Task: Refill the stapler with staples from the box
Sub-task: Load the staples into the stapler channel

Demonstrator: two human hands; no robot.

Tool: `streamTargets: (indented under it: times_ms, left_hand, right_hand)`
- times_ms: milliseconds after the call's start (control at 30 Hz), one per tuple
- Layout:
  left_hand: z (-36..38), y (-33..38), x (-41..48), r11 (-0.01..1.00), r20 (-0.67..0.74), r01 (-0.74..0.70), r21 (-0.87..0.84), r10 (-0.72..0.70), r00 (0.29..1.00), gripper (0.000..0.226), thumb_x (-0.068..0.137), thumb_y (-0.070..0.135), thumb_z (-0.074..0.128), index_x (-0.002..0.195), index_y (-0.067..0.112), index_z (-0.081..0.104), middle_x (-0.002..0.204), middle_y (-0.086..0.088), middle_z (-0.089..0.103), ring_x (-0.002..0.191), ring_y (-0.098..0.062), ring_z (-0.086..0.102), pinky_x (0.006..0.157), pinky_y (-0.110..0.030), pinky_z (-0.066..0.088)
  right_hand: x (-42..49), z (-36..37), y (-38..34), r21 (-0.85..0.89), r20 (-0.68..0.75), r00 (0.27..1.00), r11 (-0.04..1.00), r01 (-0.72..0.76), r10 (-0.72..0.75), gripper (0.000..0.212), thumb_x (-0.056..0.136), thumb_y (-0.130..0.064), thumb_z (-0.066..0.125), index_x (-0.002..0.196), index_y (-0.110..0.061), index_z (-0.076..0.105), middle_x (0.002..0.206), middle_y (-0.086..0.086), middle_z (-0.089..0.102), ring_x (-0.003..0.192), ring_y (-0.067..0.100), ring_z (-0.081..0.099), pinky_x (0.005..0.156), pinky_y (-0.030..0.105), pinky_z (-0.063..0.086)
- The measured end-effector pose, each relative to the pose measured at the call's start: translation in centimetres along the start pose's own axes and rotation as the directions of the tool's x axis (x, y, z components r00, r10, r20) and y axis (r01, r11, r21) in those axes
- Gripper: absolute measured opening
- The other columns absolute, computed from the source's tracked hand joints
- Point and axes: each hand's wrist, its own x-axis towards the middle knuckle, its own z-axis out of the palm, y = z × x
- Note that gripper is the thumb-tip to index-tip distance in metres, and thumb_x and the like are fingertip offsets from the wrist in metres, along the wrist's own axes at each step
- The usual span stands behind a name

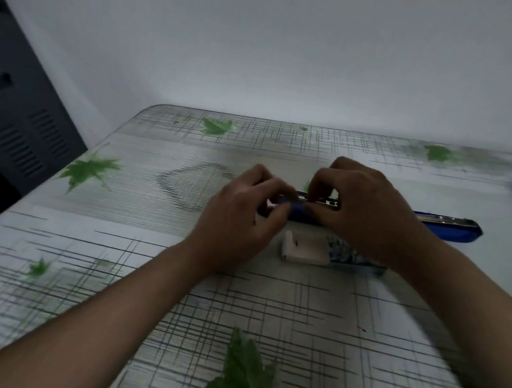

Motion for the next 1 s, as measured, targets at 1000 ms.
streamTargets:
  times_ms: [1000]
  left_hand:
    - [-0.1, -1.3, -0.4, 0.995, 0.326, -0.079, 0.065, 0.053, 0.944, 0.043, 0.077, 0.063, 0.062, 0.104, 0.029, 0.064, 0.088, 0.014, 0.061, 0.075, -0.004, 0.058, 0.063, -0.034, 0.051]
  right_hand:
    - [-0.5, 1.1, -1.1, -0.006, 0.316, 0.947, 0.998, 0.060, -0.055, 0.006, 0.082, -0.031, 0.062, 0.079, -0.029, 0.057, 0.067, -0.013, 0.049, 0.061, 0.003, 0.051, 0.061, 0.030, 0.050]
